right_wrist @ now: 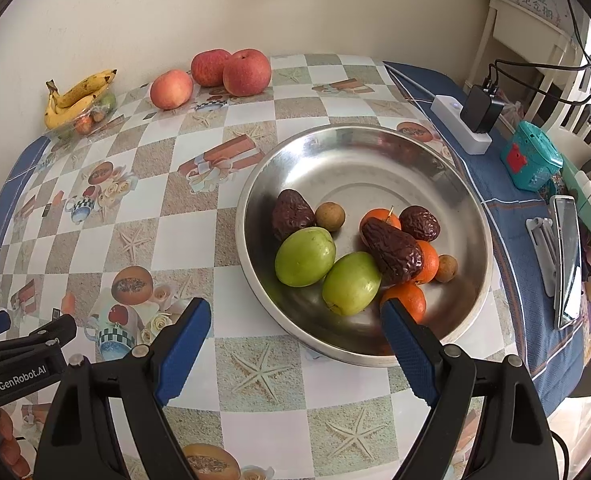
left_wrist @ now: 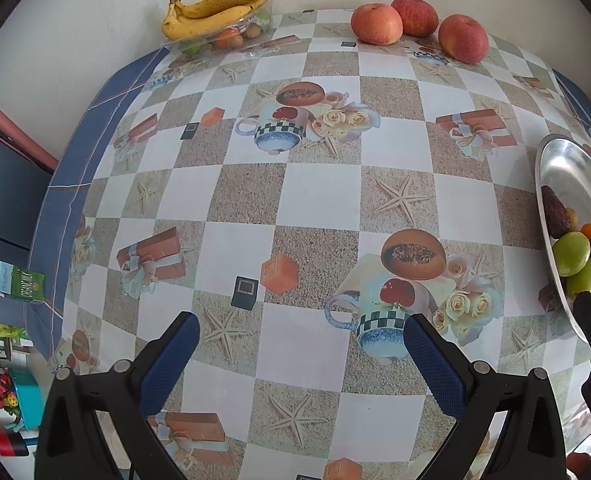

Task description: Organize fruits

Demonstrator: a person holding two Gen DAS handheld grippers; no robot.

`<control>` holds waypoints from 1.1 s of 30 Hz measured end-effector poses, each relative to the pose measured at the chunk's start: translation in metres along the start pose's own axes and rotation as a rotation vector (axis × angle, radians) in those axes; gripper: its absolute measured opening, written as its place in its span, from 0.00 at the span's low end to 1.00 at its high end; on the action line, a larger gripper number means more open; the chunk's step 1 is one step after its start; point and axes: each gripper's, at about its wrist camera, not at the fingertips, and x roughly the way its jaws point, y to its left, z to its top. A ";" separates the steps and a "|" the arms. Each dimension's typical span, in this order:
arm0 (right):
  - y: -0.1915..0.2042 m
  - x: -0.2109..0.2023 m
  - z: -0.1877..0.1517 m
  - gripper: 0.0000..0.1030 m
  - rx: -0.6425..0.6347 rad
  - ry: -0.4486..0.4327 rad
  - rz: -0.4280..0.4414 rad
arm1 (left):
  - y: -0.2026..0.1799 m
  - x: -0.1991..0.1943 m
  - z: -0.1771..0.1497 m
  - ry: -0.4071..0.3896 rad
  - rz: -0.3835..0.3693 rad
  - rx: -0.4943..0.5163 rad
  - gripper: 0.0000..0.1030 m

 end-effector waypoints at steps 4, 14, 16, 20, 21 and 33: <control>-0.001 0.001 0.000 0.85 0.002 0.002 -0.002 | 0.000 0.001 0.000 0.002 0.000 0.001 1.00; -0.002 0.003 -0.001 0.85 0.004 0.016 -0.011 | 0.002 0.004 0.000 0.015 -0.020 -0.010 1.00; -0.002 0.003 -0.001 0.85 0.003 0.017 -0.012 | 0.002 0.004 0.000 0.013 -0.026 -0.012 1.00; -0.002 0.004 -0.001 0.85 0.003 0.018 -0.011 | 0.004 0.004 -0.001 -0.007 -0.031 -0.019 1.00; -0.002 0.004 -0.001 0.85 0.003 0.018 -0.012 | 0.004 0.004 -0.001 -0.015 -0.030 -0.020 1.00; -0.002 0.004 -0.001 0.85 0.003 0.018 -0.014 | 0.001 -0.001 -0.002 -0.070 -0.037 -0.002 1.00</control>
